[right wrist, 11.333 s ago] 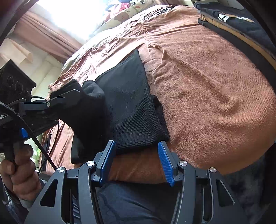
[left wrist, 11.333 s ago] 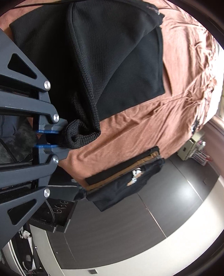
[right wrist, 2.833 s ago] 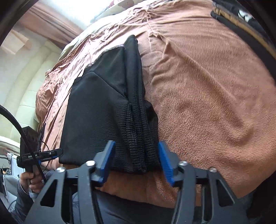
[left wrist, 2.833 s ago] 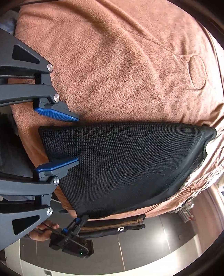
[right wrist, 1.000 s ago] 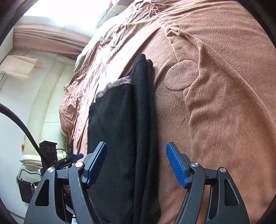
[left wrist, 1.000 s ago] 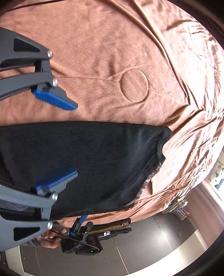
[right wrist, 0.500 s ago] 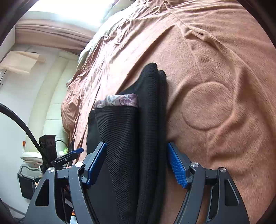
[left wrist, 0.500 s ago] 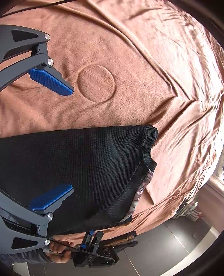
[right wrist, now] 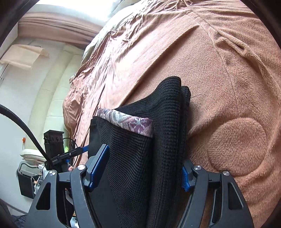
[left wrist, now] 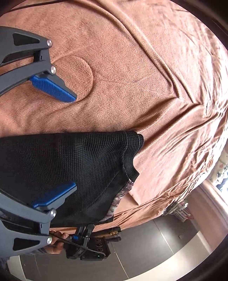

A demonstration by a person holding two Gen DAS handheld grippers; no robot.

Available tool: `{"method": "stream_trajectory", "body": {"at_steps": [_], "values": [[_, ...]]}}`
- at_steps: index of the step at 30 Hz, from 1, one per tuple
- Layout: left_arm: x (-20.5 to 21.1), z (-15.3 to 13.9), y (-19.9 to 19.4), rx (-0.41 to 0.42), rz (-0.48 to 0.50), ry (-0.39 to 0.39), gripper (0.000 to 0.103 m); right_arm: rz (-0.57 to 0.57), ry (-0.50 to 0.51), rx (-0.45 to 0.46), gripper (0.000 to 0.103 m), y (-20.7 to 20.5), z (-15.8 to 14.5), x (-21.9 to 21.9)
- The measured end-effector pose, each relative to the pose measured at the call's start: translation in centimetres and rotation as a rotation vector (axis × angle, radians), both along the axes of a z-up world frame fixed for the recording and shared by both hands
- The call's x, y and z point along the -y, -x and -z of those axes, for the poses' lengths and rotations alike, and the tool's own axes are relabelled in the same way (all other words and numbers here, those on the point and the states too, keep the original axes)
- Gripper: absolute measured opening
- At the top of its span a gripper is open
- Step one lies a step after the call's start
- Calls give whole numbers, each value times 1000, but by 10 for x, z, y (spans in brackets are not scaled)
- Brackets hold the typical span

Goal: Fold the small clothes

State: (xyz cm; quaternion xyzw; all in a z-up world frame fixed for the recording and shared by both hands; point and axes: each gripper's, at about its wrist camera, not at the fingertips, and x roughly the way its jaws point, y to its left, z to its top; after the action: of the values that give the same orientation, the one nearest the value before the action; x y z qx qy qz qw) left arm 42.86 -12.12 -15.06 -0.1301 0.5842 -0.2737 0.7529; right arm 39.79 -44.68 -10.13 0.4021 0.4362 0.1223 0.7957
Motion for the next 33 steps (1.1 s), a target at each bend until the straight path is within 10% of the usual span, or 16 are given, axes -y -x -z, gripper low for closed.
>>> {"method": "stream_trajectory", "body": {"at_steps": [6,12,22,26,33], "values": [[2,5,-15,-4,-15,31,80,4,20,11,39,6,-6,4],[6,4,-24,-24,2,121,57,-18,14,96,39,18,-21,1],[13,14,-30,-50,15,125,54,-15,37,-4,51,4,0,-4],[14,21,-37,-64,3,150,38,-39,34,-2,52,-4,1,-13],[19,16,-37,-56,0,136,7,-45,87,-9,16,-9,-5,-15]]}}
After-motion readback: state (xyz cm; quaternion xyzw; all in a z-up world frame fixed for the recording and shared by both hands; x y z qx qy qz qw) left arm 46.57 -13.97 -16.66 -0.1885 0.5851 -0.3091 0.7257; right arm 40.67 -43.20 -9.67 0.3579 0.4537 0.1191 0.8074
